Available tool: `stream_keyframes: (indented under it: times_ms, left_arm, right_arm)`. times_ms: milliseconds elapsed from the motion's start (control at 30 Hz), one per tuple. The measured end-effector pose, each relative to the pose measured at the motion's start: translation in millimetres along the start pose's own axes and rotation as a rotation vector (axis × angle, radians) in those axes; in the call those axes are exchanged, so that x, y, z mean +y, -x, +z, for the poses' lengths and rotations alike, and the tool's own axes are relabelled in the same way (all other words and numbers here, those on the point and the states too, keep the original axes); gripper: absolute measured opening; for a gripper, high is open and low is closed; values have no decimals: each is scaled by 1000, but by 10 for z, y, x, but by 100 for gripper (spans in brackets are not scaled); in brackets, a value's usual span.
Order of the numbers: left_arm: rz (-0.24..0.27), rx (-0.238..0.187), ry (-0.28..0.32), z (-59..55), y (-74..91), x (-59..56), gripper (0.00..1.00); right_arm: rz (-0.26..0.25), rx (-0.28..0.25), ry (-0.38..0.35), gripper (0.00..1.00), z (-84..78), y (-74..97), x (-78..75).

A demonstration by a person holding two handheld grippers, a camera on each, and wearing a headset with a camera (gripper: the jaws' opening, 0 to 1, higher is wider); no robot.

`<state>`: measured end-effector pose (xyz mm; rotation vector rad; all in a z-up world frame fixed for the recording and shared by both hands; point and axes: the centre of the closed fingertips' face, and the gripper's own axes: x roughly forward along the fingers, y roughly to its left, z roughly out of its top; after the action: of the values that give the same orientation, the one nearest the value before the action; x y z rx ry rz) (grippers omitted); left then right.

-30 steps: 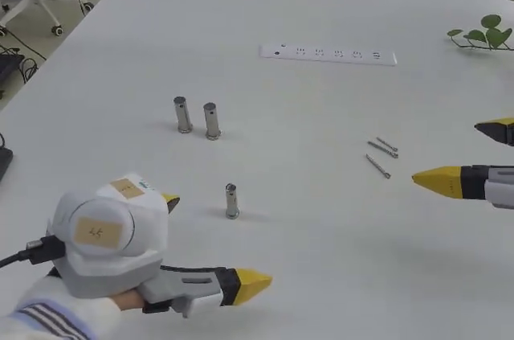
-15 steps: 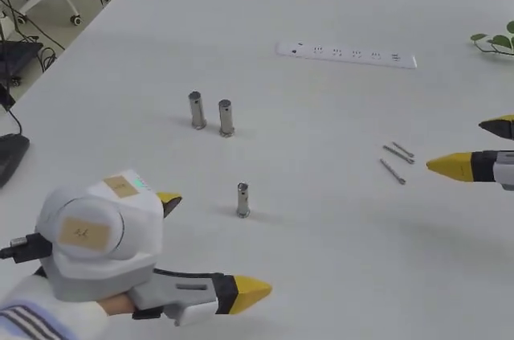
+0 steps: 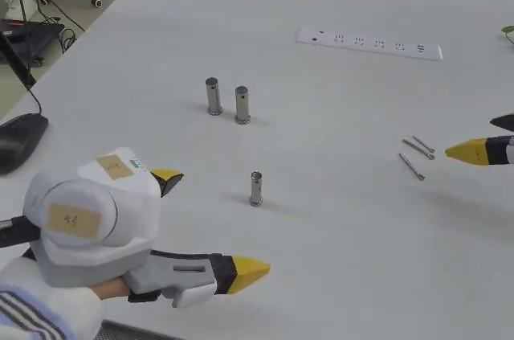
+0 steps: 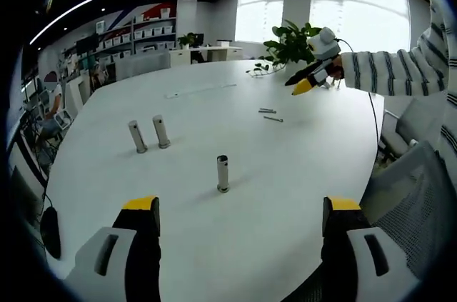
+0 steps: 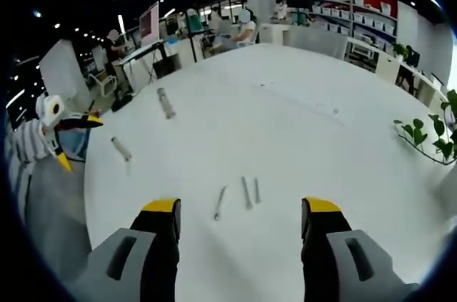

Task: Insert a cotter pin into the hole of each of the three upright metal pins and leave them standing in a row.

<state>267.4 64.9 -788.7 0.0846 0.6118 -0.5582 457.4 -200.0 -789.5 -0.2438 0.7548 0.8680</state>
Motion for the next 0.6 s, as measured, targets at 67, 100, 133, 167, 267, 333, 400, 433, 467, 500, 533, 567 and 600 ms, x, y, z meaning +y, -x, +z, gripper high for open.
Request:
stream_keyframes:
  times_ms: [67,100,133,167,267,333,400,433,467,500,533,567,600]
  left_arm:
    - [8,-1,-3,3,21,8,95]
    - [13,-1,-4,5,29,14,94]
    - [18,-1,-4,7,35,21,94]
    - [22,-2,-1,8,45,25,94]
    - [30,-5,8,-7,54,35,93]
    - [34,11,12,-58,53,39,93]
    - [35,16,22,-86,60,33,92]
    - [30,16,34,-93,62,19,92]
    - [32,14,37,-99,64,19,92]
    - [33,16,37,-104,65,18,92]
    - [34,20,36,-113,67,15,91]
    - [34,22,36,-118,68,15,91]
    - [36,22,39,-121,69,16,91]
  right_arm:
    - [7,12,12,69,7,-50,-5]
    - [11,19,30,68,13,-82,-6]
    - [11,21,41,68,16,-103,-12]
    - [9,25,52,67,18,-124,-21]
    - [5,42,66,64,13,-195,-54]
    - [2,51,88,59,15,-233,-71]
    - [-14,58,112,54,21,-262,-105]
    - [-16,60,113,53,22,-277,-110]
    - [-14,70,110,53,13,-300,-114]
    - [-10,78,109,53,4,-311,-109]
    - [-11,87,113,53,-6,-326,-109]
    - [-14,91,121,52,-8,-333,-115]
    - [-14,98,125,50,-15,-345,-121]
